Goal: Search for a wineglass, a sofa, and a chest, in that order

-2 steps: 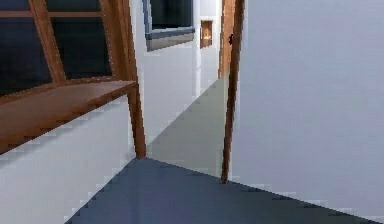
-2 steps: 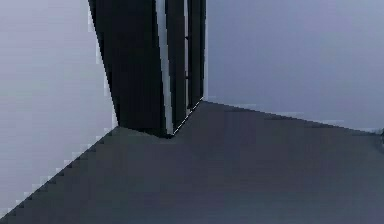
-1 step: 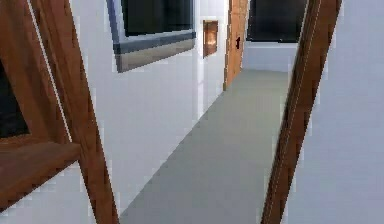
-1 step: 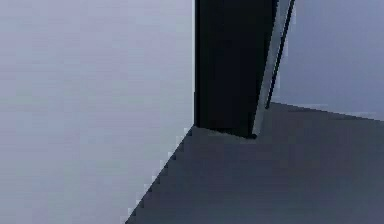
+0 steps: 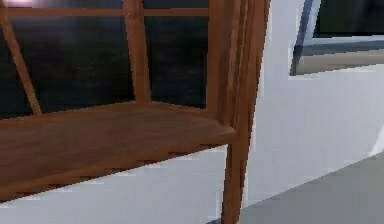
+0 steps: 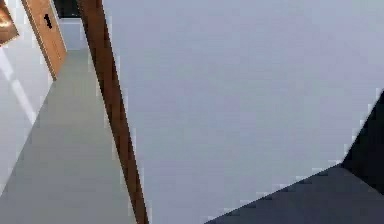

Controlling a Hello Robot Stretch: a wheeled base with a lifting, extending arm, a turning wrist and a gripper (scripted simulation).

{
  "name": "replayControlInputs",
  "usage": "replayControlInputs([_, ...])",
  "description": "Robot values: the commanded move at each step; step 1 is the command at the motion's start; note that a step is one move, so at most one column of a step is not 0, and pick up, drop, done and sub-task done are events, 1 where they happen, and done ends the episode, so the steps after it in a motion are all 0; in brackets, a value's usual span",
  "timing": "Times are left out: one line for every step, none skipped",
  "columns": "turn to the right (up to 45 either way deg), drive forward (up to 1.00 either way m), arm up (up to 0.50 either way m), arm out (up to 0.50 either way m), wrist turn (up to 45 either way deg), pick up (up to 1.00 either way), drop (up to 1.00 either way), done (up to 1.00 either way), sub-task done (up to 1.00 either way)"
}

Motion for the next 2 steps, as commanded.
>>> replayControlInputs([-45.0, 0.0, 0.0, 0.0, 0.0, 0.0, 0.0, 0.0, 0.0])
replayControlInputs([-45.0, 0.0, 0.0, 0.0, 0.0, 0.0, 0.0, 0.0, 0.0])
